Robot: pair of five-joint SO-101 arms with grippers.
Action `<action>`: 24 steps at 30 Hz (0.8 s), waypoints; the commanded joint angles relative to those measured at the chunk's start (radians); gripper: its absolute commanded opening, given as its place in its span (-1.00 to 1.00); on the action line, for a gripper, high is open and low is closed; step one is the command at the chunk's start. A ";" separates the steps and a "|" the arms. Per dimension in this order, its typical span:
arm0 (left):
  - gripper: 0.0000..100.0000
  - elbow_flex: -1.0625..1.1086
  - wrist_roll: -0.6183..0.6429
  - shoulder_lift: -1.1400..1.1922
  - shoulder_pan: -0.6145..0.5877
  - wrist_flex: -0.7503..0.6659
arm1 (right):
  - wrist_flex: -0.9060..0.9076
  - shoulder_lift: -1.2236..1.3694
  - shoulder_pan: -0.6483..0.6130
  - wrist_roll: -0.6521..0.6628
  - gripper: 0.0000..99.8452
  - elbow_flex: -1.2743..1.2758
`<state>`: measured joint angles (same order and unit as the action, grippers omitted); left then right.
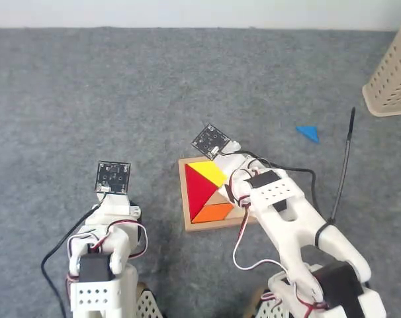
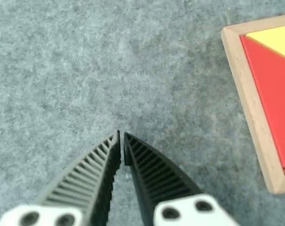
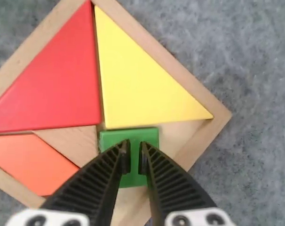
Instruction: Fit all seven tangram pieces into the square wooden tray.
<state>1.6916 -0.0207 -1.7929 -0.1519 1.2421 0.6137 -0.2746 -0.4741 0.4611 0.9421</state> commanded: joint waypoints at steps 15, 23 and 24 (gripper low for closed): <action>-0.98 -0.005 0.006 -0.006 -0.002 0.006 | 0.007 -0.048 0.016 -0.008 -0.93 -0.061; -0.98 -0.005 0.006 -0.006 -0.002 0.006 | -0.021 -0.047 0.016 -0.009 -0.93 -0.060; -0.98 -0.005 0.006 -0.006 -0.002 0.006 | -0.022 -0.047 0.016 -0.012 -0.93 -0.061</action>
<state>1.6916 -0.0207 -1.7929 -0.1519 1.2421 0.6137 -0.2746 -0.4741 0.4611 0.9421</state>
